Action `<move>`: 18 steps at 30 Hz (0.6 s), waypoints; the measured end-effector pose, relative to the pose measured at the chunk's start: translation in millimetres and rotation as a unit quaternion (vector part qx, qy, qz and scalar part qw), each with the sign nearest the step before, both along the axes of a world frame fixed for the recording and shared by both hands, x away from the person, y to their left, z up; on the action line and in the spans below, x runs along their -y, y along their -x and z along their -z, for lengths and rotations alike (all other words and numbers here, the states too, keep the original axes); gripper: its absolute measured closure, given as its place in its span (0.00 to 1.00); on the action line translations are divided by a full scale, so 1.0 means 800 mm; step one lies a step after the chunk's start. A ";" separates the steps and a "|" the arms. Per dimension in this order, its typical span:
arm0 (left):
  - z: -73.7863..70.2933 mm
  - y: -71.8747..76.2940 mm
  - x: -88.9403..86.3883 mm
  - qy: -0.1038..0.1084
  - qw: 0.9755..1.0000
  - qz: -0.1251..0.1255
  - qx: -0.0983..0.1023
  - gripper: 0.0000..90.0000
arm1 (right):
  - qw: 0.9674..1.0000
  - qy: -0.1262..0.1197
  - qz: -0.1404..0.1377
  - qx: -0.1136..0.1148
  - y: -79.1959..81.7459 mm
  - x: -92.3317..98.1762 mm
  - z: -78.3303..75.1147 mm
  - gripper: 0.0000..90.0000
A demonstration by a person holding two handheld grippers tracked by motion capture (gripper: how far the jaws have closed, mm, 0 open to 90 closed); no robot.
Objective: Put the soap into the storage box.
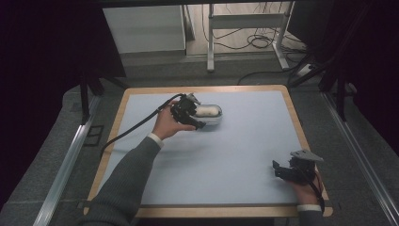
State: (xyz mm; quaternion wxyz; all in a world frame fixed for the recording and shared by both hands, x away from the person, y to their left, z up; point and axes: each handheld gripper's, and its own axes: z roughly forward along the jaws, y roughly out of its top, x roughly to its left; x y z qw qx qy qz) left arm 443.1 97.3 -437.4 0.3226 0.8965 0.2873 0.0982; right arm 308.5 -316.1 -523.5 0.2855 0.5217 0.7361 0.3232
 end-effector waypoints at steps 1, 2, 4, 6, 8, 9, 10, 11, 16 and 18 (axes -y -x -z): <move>0.001 0.004 -0.004 0.004 1.000 -0.002 0.001 0.33 | 1.000 0.001 0.000 0.001 0.000 0.000 0.000 0.12; 0.003 0.011 -0.011 0.012 1.000 -0.008 0.005 0.33 | 1.000 0.001 0.000 0.001 0.000 0.000 0.000 0.12; 0.006 0.023 -0.024 0.025 0.999 -0.016 0.014 0.33 | 1.000 0.001 0.001 0.001 0.000 0.000 0.000 0.12; 0.010 0.036 -0.036 0.044 0.999 -0.021 0.012 0.33 | 1.000 0.002 0.000 0.002 0.000 0.000 0.000 0.12; 0.014 0.049 -0.047 0.053 0.998 -0.028 0.016 0.33 | 1.000 0.003 -0.001 0.002 0.000 -0.001 -0.001 0.12; 0.016 0.056 -0.052 0.055 0.998 -0.029 0.017 0.33 | 1.000 0.004 -0.002 0.002 0.001 -0.002 -0.001 0.12; 0.018 0.061 -0.056 0.058 0.998 -0.032 0.018 0.32 | 1.000 0.004 -0.002 0.001 0.001 -0.003 -0.001 0.12; 0.018 0.061 -0.056 0.058 0.998 -0.032 0.018 0.32 | 1.000 0.004 -0.003 0.002 0.001 -0.003 -0.001 0.12; 0.034 0.100 -0.084 0.071 0.996 -0.043 0.021 0.31 | 1.000 0.007 -0.005 0.002 0.001 -0.006 -0.001 0.12; 0.040 0.110 -0.091 0.075 0.996 -0.049 0.020 0.31 | 1.000 0.008 -0.005 0.002 0.001 -0.006 -0.001 0.12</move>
